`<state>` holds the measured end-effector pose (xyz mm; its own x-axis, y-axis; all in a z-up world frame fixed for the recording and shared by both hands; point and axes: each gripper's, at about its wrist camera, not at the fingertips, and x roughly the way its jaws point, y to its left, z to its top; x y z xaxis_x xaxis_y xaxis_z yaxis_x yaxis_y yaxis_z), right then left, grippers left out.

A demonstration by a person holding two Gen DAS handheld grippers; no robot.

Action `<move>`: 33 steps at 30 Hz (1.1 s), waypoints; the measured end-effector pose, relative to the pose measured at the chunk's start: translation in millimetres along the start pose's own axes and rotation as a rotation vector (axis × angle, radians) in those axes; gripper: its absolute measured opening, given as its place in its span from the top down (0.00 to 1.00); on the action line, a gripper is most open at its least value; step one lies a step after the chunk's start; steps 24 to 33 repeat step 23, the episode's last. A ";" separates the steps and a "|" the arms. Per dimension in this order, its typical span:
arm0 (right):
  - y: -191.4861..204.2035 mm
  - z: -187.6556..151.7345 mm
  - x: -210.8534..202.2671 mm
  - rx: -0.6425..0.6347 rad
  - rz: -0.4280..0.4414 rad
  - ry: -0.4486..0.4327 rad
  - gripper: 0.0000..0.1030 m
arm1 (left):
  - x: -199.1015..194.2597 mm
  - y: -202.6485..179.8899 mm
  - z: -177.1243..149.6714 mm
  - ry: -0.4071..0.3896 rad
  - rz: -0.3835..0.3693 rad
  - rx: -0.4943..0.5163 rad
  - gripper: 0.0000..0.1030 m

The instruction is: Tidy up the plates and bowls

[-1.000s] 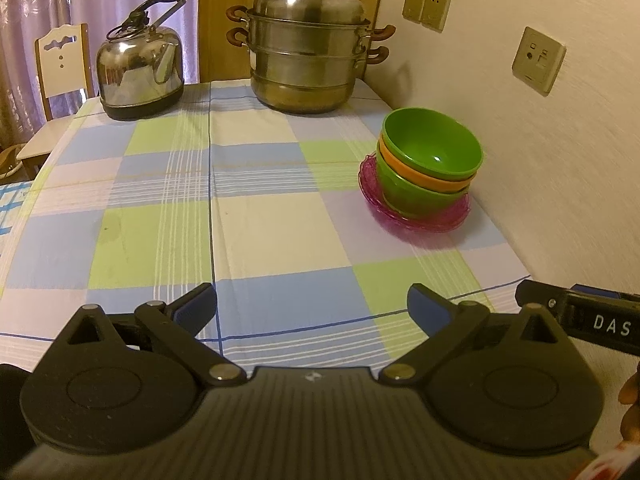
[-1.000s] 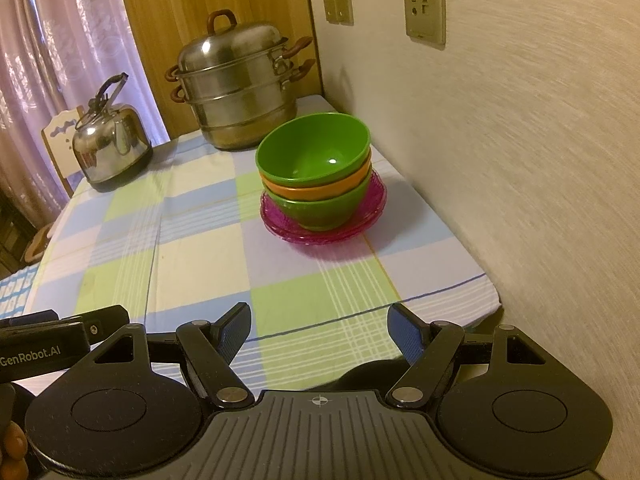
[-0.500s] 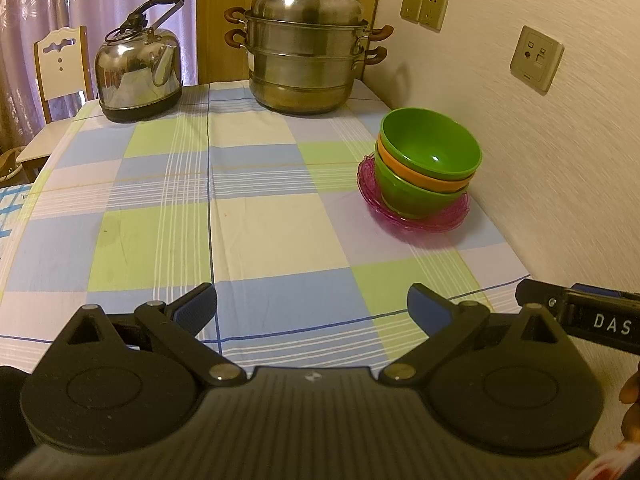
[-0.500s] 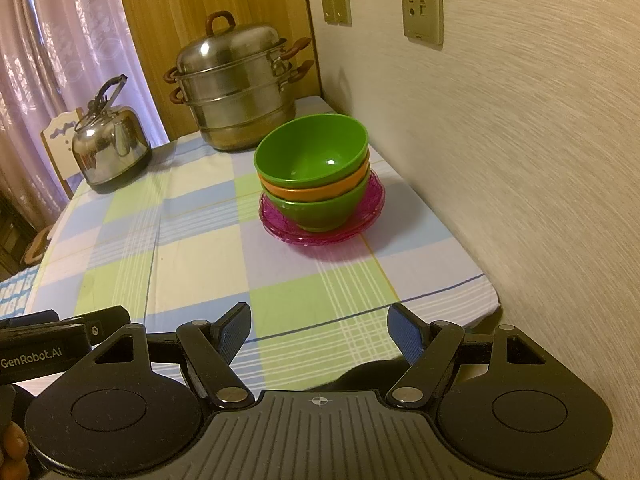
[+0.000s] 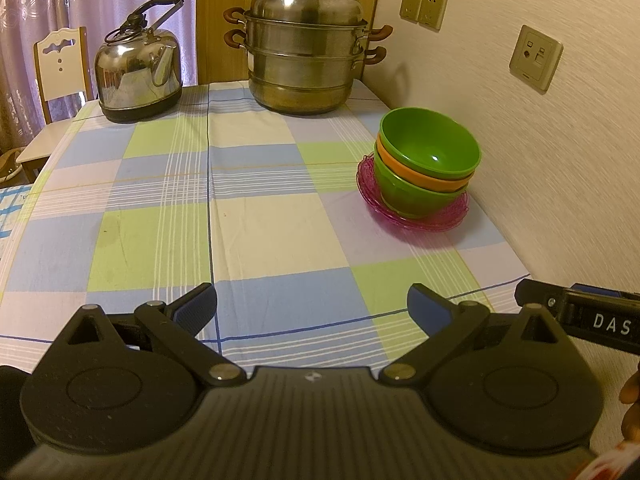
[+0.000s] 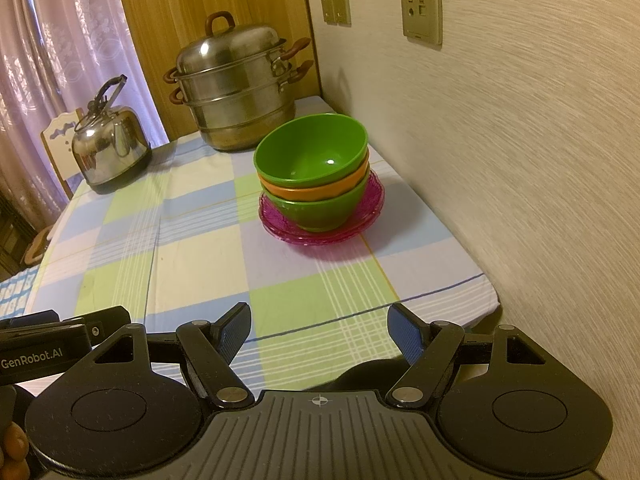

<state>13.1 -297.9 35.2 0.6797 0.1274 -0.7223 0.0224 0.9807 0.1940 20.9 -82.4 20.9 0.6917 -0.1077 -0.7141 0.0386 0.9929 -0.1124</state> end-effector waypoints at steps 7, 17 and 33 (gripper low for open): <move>0.3 -0.6 0.2 0.001 0.000 0.000 0.27 | 0.4 -0.7 0.1 0.001 0.000 0.001 0.02; -1.7 0.1 0.6 0.006 -0.001 0.003 0.27 | 0.8 -0.2 -2.6 -0.002 -0.016 0.004 0.00; -2.0 0.4 0.9 0.005 -0.001 0.003 0.27 | -0.5 -0.6 -3.8 -0.014 -0.016 0.006 0.00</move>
